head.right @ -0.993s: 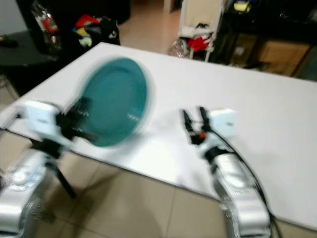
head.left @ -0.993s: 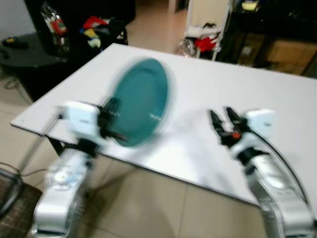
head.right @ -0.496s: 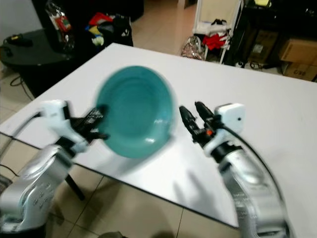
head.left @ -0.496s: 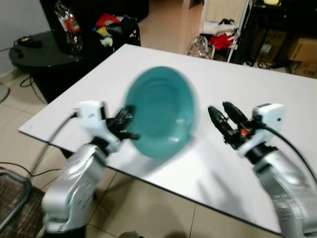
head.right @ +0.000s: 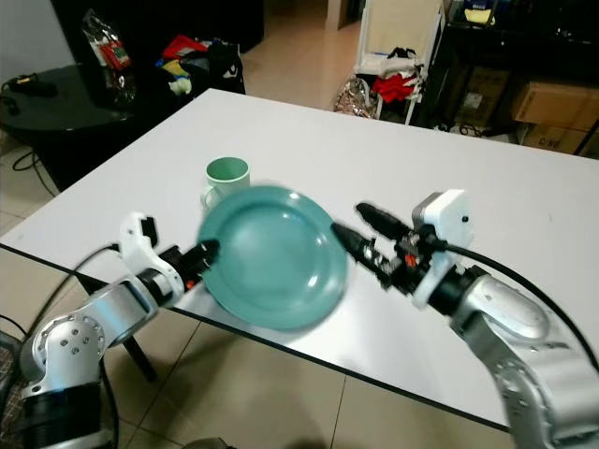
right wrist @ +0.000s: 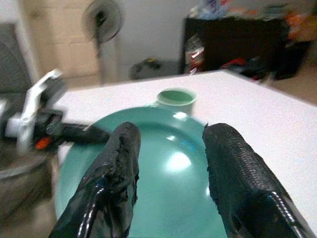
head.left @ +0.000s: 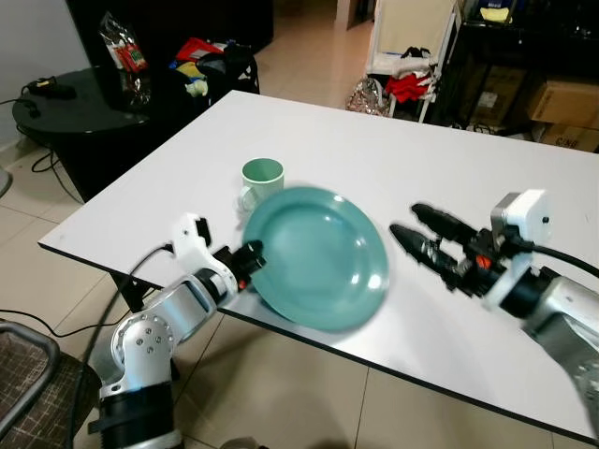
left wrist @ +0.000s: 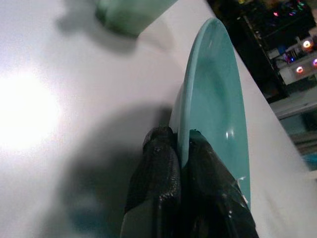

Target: Setting the table

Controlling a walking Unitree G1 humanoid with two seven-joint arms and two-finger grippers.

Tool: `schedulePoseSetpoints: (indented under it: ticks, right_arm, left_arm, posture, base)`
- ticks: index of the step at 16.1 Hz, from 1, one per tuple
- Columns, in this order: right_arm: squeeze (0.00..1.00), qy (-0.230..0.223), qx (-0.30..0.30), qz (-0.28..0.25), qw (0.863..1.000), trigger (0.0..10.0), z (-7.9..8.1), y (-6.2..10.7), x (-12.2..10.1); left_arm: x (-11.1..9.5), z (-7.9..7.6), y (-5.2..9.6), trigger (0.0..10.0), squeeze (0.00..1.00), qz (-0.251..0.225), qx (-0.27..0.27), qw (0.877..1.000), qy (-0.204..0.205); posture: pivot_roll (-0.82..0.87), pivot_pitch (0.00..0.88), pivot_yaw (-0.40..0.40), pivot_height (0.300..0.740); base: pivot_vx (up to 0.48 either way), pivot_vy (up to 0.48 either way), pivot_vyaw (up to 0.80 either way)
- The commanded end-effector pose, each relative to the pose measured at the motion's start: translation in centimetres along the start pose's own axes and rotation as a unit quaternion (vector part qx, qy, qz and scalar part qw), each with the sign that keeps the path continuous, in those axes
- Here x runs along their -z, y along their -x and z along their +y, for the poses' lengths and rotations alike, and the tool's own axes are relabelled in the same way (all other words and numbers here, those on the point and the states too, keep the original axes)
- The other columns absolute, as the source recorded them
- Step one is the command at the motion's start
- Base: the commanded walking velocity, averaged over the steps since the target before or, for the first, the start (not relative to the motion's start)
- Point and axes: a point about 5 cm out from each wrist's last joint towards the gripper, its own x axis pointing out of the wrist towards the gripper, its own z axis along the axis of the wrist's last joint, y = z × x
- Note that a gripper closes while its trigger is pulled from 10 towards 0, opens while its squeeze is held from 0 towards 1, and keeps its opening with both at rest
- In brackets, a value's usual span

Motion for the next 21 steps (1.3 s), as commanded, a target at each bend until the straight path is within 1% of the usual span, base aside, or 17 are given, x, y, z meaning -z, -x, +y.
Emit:
schedulePoseSetpoints:
  ticks: [1, 2, 4, 7, 8, 9, 11, 13, 15, 16, 18, 19, 20, 21]
  right_arm:
    - [0.00, 0.002, -0.032, 0.017, 0.999, 10.0, 0.5, 0.2, 0.1]
    - [0.00, 0.007, -0.055, 0.043, 0.998, 10.0, 0.8, 0.6, 0.3]
    - [0.00, 0.005, -0.064, 0.056, 0.996, 10.0, 0.8, 0.8, 0.4]
    - [0.00, 0.001, -0.076, 0.055, 0.996, 10.0, 1.1, 0.8, 0.2]
    - [0.00, -0.001, -0.081, 0.055, 0.995, 10.0, 1.2, 0.9, 0.2]
    - [0.00, -0.002, -0.086, 0.059, 0.995, 10.0, 1.3, 1.1, 0.1]
    - [0.00, 0.002, -0.087, 0.079, 0.993, 10.0, 1.2, 1.6, 0.6]
    - [0.00, 0.005, -0.081, 0.092, 0.992, 10.0, 1.1, 1.8, 0.9]
    - [0.00, 0.011, -0.070, 0.102, 0.992, 10.0, 0.8, 1.9, 1.1]
    - [0.00, 0.012, -0.069, 0.105, 0.992, 10.0, 0.7, 1.9, 1.2]
    - [0.00, 0.014, -0.067, 0.112, 0.991, 10.0, 0.6, 2.1, 1.4]
    - [0.00, 0.016, -0.065, 0.114, 0.991, 10.0, 0.5, 2.1, 1.4]
    - [0.00, 0.017, -0.064, 0.114, 0.991, 10.0, 0.5, 2.0, 1.4]
    - [0.00, 0.018, -0.063, 0.115, 0.991, 10.0, 0.4, 2.0, 1.4]
  left_arm:
    - [-0.5, 0.0, -0.1, 10.0, 0.00, 0.003, -0.005, 1.000, 0.021]
    - [-0.3, 0.2, -0.2, 10.0, 0.00, 0.021, -0.006, 0.999, 0.047]
    - [0.0, 0.5, -0.4, 10.0, 0.00, 0.041, -0.020, 0.997, 0.057]
    - [-0.8, 1.3, -1.1, 10.0, 0.00, 0.027, -0.044, 0.994, 0.098]
    - [-1.1, 1.6, -1.1, 10.0, 0.00, 0.019, -0.055, 0.994, 0.095]
    - [-1.9, 2.3, -1.1, 10.0, 0.00, 0.005, -0.070, 0.992, 0.107]
    - [-2.5, 3.2, -1.0, 10.0, 0.00, 0.004, -0.087, 0.991, 0.105]
    - [-2.5, 4.0, -0.8, 10.0, 0.00, 0.007, -0.108, 0.991, 0.080]
    - [-2.4, 5.0, -0.5, 10.0, 0.00, 0.008, -0.124, 0.990, 0.069]
    - [-2.3, 5.1, -0.5, 10.0, 0.00, 0.010, -0.125, 0.990, 0.069]
    - [-1.2, 4.9, -0.6, 10.0, 0.00, 0.042, -0.104, 0.991, 0.066]
    - [-0.6, 4.8, -0.7, 10.0, 0.19, 0.054, -0.100, 0.992, 0.061]
    - [-0.3, 4.9, -0.8, 10.0, 0.43, 0.058, -0.103, 0.991, 0.060]
    - [-0.1, 5.2, -0.8, 10.0, 0.87, 0.058, -0.109, 0.991, 0.060]
  posture:
    - [0.00, 0.000, 0.037, 0.740]
    - [0.00, 0.000, 0.038, 0.740]
    - [0.00, 0.000, 0.041, 0.740]
    - [0.00, 0.000, 0.052, 0.740]
    - [0.00, 0.000, 0.055, 0.740]
    - [0.00, 0.000, 0.058, 0.740]
    - [-0.01, 0.000, 0.061, 0.740]
    - [-0.01, 0.000, 0.063, 0.740]
    - [-0.01, 0.000, 0.062, 0.740]
    - [-0.01, 0.000, 0.060, 0.740]
    - [-0.01, 0.000, 0.058, 0.740]
    - [-0.01, 0.000, 0.060, 0.740]
    - [-0.01, 0.000, 0.060, 0.740]
    - [-0.01, 0.000, 0.059, 0.740]
  base:
    - [0.000, 0.000, 0.00]
    - [0.000, 0.000, 0.00]
    - [0.000, 0.000, 0.00]
    - [0.000, 0.000, 0.00]
    - [0.000, 0.000, 0.00]
    - [0.000, 0.000, 0.00]
    - [0.000, 0.000, 0.00]
    - [0.000, 0.000, 0.00]
    - [0.000, 0.000, 0.00]
    - [0.000, 0.000, 0.00]
    - [0.000, 0.000, 0.00]
    - [0.000, 0.000, 0.00]
    - [0.000, 0.000, 0.00]
    - [0.000, 0.000, 0.00]
